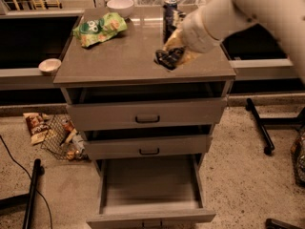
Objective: Pick blue chip bag from bottom drawer and place on counter
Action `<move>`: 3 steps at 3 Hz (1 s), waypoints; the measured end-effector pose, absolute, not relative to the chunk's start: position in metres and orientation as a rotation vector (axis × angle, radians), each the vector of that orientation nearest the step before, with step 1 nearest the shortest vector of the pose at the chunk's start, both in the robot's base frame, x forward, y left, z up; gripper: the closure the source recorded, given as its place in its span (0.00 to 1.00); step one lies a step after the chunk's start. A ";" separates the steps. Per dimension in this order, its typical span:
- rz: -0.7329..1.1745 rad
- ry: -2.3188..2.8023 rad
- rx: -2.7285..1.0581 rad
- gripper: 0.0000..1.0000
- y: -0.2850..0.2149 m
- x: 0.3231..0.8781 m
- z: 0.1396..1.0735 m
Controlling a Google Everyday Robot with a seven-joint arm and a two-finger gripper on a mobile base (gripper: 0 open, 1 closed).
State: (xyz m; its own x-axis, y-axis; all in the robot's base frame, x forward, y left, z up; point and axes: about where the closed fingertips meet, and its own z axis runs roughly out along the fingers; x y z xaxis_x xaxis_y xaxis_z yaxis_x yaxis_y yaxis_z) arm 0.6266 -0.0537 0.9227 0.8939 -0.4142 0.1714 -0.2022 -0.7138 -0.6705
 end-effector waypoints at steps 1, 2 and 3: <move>-0.383 0.362 -2.391 1.00 -0.009 0.659 0.913; -0.384 0.343 -2.383 1.00 0.020 0.685 0.905; -0.391 0.349 -2.385 0.83 0.038 0.703 0.900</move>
Offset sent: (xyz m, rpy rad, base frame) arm 0.0905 0.1057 -0.0224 0.0096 -0.0278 0.0834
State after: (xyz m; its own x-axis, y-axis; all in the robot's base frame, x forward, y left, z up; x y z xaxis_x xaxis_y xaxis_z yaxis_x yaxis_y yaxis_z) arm 0.7031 0.0376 0.8997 0.9186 -0.3498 0.1841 -0.1436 -0.7292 -0.6690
